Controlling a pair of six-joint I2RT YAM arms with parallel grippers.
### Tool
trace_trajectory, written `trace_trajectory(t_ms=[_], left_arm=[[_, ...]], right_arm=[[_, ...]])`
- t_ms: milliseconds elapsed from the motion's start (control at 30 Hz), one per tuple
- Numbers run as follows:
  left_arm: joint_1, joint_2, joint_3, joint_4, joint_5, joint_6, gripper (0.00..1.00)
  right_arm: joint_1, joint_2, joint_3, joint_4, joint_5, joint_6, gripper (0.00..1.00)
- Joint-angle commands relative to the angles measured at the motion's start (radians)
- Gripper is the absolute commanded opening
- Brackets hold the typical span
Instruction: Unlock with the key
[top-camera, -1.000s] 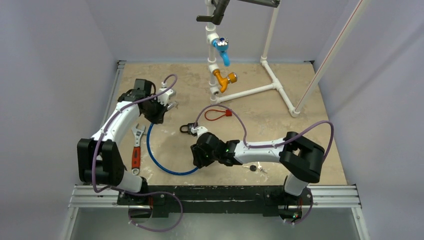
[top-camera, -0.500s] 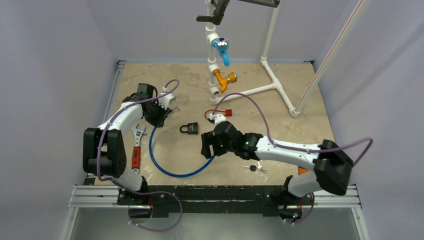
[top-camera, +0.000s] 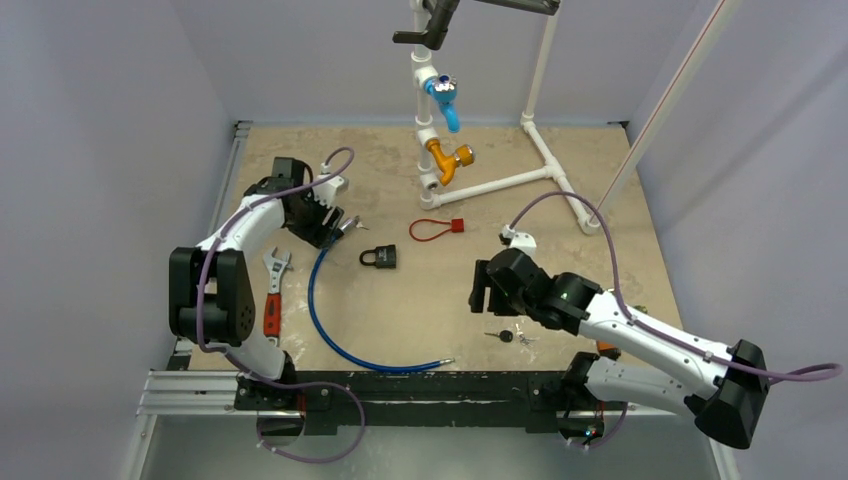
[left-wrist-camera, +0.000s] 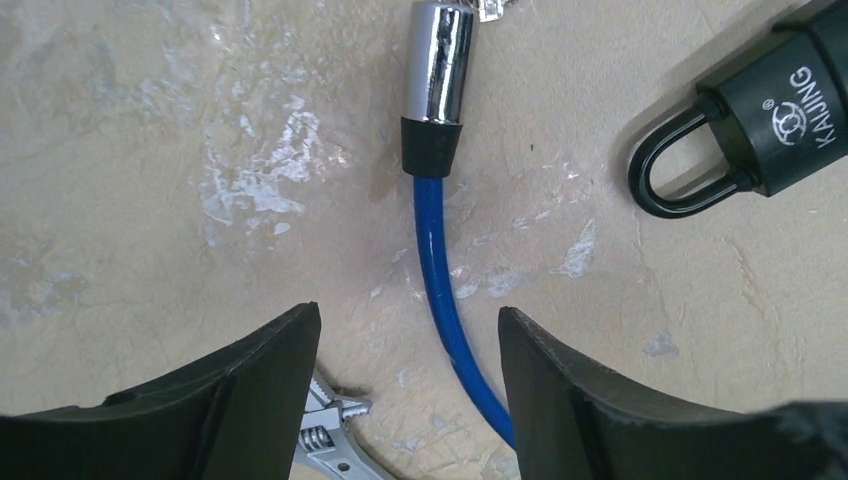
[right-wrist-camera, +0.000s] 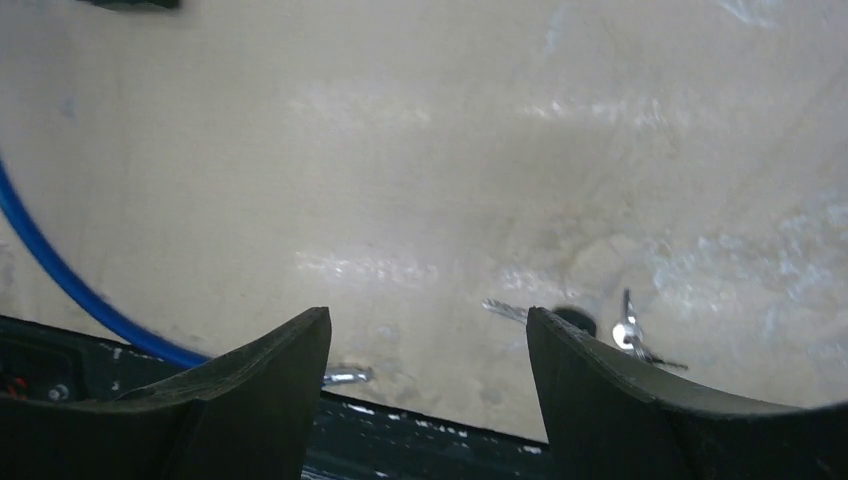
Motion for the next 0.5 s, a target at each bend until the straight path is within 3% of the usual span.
trace_trajectory(t_ms=[0, 233, 467], left_arm=[[0.013, -0.034, 0.115, -0.102, 0.03, -0.003, 0.69], [0.015, -0.142, 0.292, -0.383, 0.146, -0.019, 0.76], [0.015, -0.21, 0.383, -0.549, 0.255, 0.006, 0.77]], right_arm=[[-0.004, -0.041, -0.052, -0.208, 0.032, 0.204, 0.7], [-0.003, -0.038, -0.142, -0.233, 0.01, 0.321, 0.63], [-0.004, -0.038, -0.21, -0.25, 0.104, 0.42, 0.59]])
